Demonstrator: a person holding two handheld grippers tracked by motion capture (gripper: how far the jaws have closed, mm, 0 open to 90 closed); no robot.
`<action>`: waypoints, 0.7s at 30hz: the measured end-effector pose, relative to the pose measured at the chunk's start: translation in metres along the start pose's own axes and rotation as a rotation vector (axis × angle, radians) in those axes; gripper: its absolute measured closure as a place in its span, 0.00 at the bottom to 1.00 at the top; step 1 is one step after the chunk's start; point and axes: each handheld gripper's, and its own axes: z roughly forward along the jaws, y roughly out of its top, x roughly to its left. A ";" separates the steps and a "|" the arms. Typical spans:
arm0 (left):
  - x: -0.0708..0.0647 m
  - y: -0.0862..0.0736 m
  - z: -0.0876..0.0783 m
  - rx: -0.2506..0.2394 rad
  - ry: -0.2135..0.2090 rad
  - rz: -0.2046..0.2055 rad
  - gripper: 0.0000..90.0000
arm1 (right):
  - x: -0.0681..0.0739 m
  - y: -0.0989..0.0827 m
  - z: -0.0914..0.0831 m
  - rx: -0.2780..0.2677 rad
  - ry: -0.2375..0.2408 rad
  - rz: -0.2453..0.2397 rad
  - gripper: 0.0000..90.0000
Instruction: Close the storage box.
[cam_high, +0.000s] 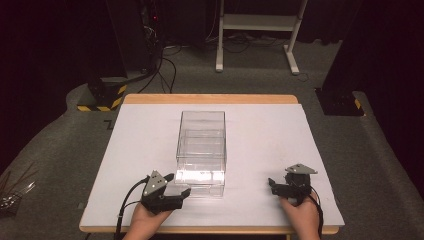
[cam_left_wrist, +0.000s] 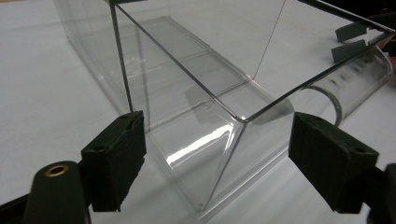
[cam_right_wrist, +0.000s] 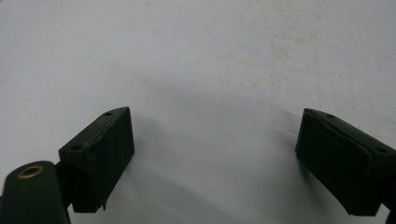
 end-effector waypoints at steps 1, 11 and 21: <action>0.000 0.000 0.000 0.000 0.001 -0.001 0.21 | 0.000 0.000 0.000 0.000 0.000 0.000 0.13; 0.004 0.004 0.006 0.005 0.026 -0.006 0.18 | 0.000 0.000 0.000 -0.002 -0.001 0.000 0.13; 0.010 0.007 0.012 0.008 0.040 -0.017 0.17 | 0.000 0.000 0.000 0.000 0.000 0.000 0.13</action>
